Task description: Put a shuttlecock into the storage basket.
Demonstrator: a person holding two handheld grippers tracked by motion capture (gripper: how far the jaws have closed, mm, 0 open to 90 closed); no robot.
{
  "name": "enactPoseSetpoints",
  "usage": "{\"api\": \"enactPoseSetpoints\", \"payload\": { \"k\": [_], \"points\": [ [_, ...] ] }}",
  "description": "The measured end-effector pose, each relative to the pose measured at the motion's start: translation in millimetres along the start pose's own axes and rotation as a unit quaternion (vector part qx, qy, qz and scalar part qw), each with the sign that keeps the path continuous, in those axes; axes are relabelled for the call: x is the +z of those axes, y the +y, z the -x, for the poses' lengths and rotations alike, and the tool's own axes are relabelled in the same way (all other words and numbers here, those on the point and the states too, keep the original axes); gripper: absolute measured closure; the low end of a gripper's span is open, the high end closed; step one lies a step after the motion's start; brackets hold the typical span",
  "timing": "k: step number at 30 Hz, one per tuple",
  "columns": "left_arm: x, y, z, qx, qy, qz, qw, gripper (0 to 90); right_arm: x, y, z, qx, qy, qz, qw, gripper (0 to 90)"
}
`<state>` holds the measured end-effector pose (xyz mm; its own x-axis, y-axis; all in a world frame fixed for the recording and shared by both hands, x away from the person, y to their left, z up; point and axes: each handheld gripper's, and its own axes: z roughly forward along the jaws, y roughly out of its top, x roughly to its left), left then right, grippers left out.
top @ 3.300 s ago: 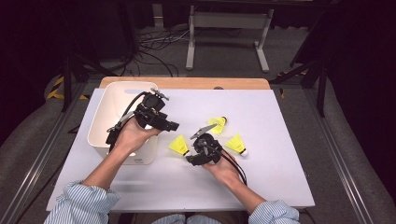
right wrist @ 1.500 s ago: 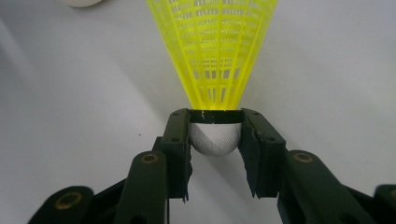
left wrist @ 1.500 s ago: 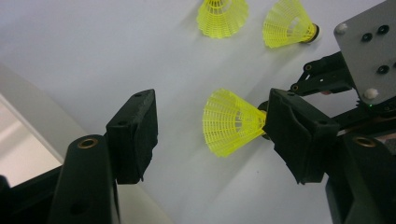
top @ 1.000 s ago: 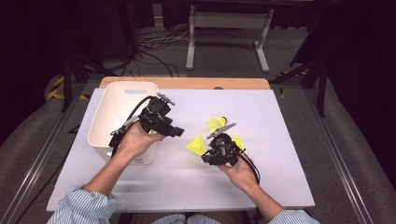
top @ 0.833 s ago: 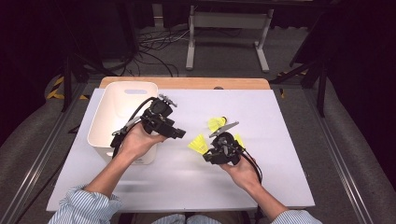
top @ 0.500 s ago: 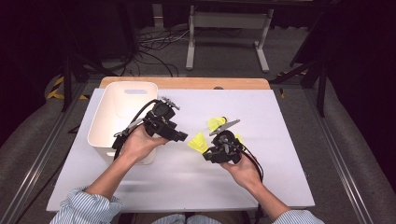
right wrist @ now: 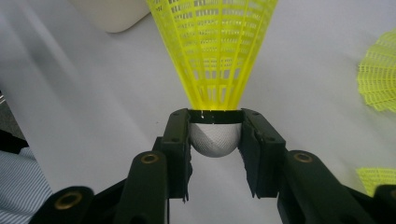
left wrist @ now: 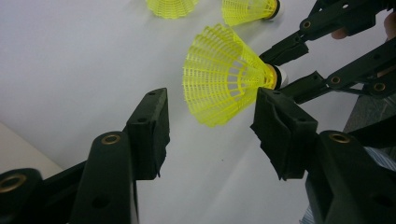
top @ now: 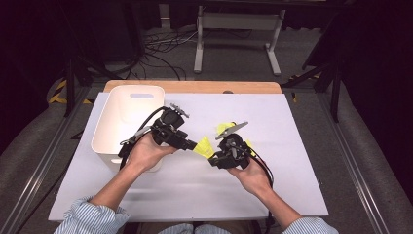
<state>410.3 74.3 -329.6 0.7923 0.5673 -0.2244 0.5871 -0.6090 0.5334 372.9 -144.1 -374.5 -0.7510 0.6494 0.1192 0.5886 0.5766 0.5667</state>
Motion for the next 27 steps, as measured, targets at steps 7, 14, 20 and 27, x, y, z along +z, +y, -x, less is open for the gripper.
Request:
{"api": "enactPoseSetpoints", "payload": {
  "k": [7,14,20,27],
  "points": [
    [4.2,0.2,1.4,0.004,-0.008,-0.005,1.0000,51.6,-0.3,5.5,-3.2,-0.006,0.005,-0.001,1.0000,65.2],
    [7.4,0.0,2.6,0.007,-0.016,-0.009,0.9998,58.8,0.4,10.0,-5.9,-0.009,0.008,-0.001,0.9999,65.2],
    [8.3,0.3,4.3,0.012,-0.020,-0.007,0.9997,69.0,1.3,12.0,-6.1,-0.010,0.010,-0.001,0.9999,65.1],
    [7.5,-0.5,6.9,0.023,-0.017,-0.010,0.9996,79.1,3.4,12.0,-6.5,-0.010,0.007,-0.003,0.9999,65.1]
  ]
}}
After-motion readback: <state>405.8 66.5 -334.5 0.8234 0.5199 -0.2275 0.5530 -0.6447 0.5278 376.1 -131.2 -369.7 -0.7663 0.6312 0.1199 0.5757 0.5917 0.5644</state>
